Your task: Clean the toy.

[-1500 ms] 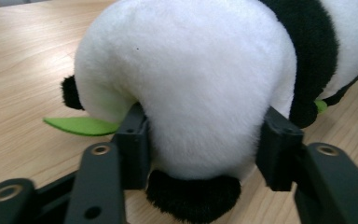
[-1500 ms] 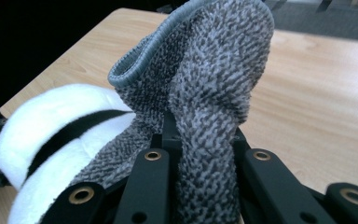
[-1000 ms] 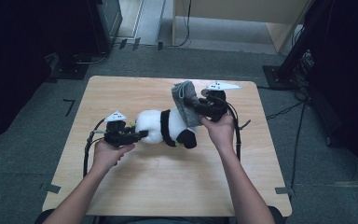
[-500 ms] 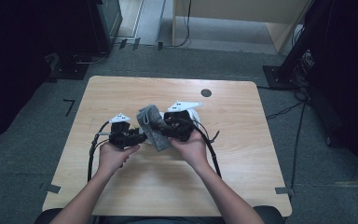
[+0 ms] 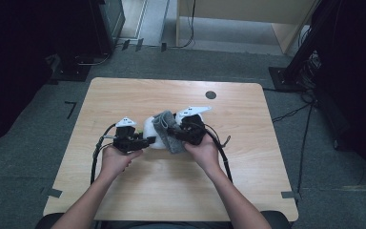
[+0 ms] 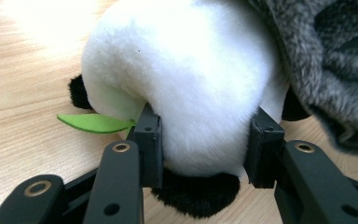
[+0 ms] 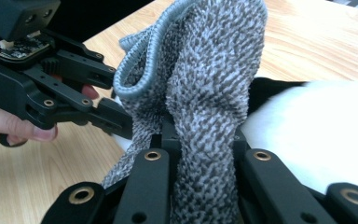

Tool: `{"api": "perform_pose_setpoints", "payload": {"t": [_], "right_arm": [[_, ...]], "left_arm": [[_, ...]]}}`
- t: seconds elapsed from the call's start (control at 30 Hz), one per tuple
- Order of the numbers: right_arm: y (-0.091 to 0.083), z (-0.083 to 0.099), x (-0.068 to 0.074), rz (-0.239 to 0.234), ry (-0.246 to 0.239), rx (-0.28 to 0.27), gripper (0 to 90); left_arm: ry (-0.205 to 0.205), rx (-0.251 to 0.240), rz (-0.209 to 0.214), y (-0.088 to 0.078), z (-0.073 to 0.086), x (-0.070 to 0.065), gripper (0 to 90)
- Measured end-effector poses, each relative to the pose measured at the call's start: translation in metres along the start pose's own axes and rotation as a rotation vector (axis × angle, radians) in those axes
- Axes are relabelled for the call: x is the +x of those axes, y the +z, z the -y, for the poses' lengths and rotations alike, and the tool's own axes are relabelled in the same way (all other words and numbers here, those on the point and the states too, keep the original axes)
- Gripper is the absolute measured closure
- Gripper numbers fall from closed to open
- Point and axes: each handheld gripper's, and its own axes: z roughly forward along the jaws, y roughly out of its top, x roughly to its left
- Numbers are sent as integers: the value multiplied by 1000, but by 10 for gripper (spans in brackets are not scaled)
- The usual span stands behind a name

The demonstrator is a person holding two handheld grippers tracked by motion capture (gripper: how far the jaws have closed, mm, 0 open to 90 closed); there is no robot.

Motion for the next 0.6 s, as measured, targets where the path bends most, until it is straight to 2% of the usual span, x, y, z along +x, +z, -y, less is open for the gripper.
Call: {"api": "perform_pose_setpoints", "payload": {"t": [0.33,0.6], "right_arm": [[-35,0,-19,28,34,-57,790],[-61,5,-48,76,99,-113,788]], "left_arm": [[-31,-3,33,0,0,7,577],[-44,0,51,1,-1,10,578]]}}
